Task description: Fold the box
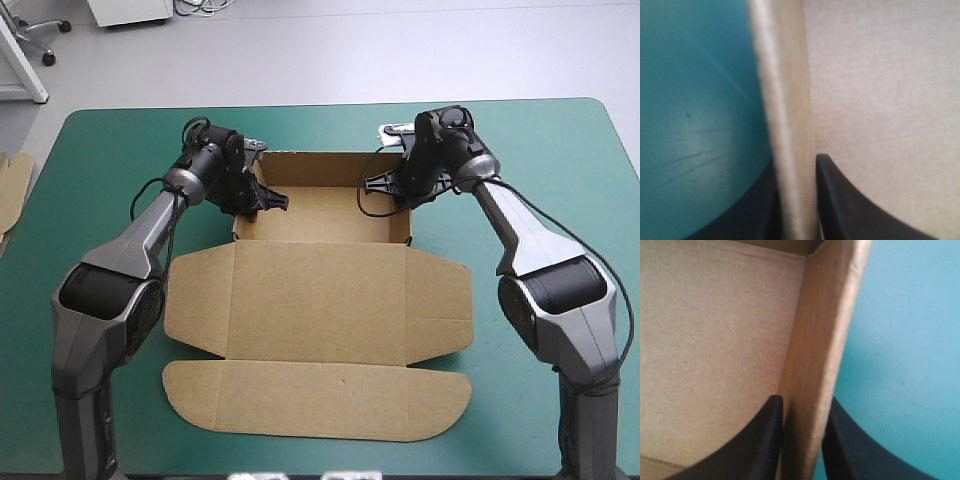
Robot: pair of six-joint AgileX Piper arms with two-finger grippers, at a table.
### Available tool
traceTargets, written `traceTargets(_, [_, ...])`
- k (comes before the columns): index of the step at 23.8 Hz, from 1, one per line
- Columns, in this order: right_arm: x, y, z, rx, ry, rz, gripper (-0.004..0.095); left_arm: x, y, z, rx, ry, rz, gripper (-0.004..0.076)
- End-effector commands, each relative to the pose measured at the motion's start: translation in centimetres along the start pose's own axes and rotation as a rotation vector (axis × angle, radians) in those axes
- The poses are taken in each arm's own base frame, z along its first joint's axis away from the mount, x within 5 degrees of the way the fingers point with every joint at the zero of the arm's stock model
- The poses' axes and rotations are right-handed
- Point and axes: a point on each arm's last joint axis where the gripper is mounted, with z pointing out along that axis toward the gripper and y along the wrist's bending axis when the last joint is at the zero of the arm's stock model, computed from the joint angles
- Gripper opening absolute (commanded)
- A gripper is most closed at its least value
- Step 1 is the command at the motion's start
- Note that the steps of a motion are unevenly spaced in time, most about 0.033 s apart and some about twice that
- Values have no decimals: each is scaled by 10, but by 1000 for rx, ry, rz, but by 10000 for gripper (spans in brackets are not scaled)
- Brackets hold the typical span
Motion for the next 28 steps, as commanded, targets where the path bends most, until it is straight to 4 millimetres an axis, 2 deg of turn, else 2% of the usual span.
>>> traceTargets(1, [-2, 0, -49, -13, -103, -12, 313, -4, 4, -34, -10, -108, 5, 285])
traceTargets(2, [-1, -1, -54, 0, -113, -16, 344, -4, 4, -41, -7, -134, 4, 335])
traceTargets(3, [-1, -2, -56, 0, -119, -17, 366, -4, 4, -45, -3, -147, 3, 347])
traceTargets(4, [-1, -1, -62, -2, -130, -17, 411, -5, 4, -51, 1, -166, 5, 350])
traceTargets(7, [1, -1, -67, -1, -140, -19, 463, -4, 4, -58, 5, -186, 5, 350])
traceTargets(10, [3, -1, -80, -6, -165, -20, 464, -1, 4, -63, 4, -168, 6, 350])
traceTargets(17, [10, -2, -118, -1, -246, -28, 463, 7, 7, -117, -7, -312, 18, 350])
traceTargets(23, [19, -2, -139, 1, -278, -51, 461, 14, 10, -145, -24, -381, 37, 349])
traceTargets(28, [38, -9, -142, 44, -268, -77, 455, 21, 14, -173, -50, -468, 43, 349])
